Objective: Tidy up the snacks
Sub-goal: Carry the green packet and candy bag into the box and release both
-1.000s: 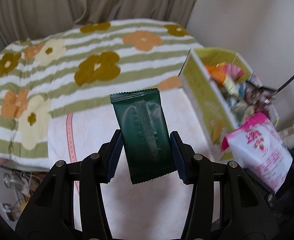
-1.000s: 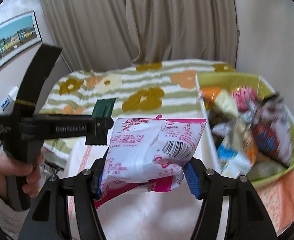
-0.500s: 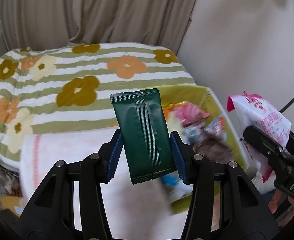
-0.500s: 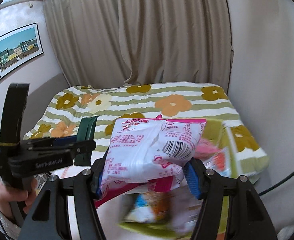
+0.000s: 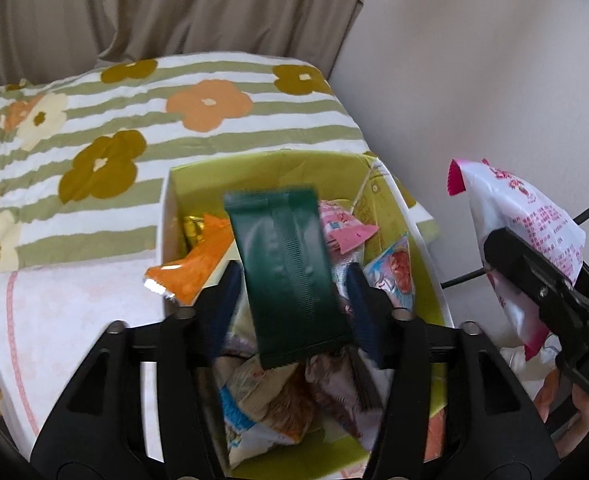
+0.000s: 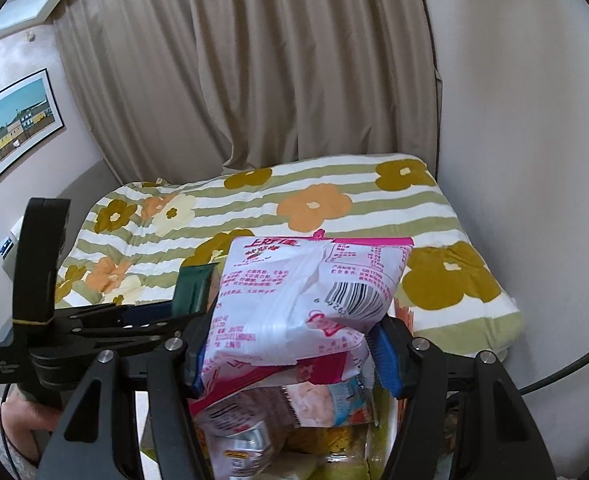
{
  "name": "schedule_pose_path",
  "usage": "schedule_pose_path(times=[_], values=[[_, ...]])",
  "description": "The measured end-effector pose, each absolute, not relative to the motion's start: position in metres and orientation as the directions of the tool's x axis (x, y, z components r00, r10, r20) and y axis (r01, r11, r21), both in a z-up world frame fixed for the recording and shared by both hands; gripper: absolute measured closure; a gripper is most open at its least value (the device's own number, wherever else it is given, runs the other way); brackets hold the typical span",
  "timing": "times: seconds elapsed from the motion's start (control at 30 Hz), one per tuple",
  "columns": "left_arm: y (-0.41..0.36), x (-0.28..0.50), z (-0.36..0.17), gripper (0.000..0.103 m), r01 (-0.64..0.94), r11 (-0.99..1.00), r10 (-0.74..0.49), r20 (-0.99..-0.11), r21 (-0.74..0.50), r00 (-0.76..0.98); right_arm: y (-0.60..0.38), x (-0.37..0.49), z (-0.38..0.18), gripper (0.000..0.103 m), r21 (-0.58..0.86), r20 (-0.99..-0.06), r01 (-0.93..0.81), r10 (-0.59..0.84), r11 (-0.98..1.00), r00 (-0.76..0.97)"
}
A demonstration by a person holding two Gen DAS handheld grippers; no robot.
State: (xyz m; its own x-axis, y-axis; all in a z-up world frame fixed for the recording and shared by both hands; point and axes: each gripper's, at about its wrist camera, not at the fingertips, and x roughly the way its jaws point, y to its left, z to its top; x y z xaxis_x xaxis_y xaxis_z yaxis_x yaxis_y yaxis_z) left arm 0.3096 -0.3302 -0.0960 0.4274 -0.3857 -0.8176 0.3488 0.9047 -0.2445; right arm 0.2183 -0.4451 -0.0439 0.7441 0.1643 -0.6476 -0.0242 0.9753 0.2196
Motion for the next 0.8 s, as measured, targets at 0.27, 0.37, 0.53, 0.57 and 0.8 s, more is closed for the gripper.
schedule_pose_path(times=[0.27,0.37,0.53,0.57,0.8], values=[[-0.311,0.302,-0.104,0.001,0.294,0.935,-0.317,-0.834,-0.196,0.451,-0.454,0.23,-0.056,0.044,0.242,-0.673,-0.039,0.196,0.97,0.713],[-0.296,0.294,-0.104,0.001,0.273,0.944,-0.296,-0.836,-0.184,0.461,-0.45,0.233,-0.056,0.044,0.228,-0.684,-0.058,0.202,0.972,0.701],[-0.275,0.287,-0.097,0.001,0.232,0.957,-0.272,-0.824,-0.176,0.497,-0.443,0.244,-0.056,0.043,0.212,-0.69,-0.066,0.197,0.975,0.696],[-0.271,0.285,-0.096,0.001,0.227,0.958,-0.269,-0.823,-0.175,0.5,-0.442,0.246,-0.056,0.039,0.202,-0.693,-0.054,0.181,0.978,0.698],[-0.246,0.262,-0.089,0.001,0.165,0.971,-0.233,-0.827,-0.172,0.512,-0.439,0.248,-0.057,0.0,0.196,-0.709,-0.049,0.176,0.979,0.683]])
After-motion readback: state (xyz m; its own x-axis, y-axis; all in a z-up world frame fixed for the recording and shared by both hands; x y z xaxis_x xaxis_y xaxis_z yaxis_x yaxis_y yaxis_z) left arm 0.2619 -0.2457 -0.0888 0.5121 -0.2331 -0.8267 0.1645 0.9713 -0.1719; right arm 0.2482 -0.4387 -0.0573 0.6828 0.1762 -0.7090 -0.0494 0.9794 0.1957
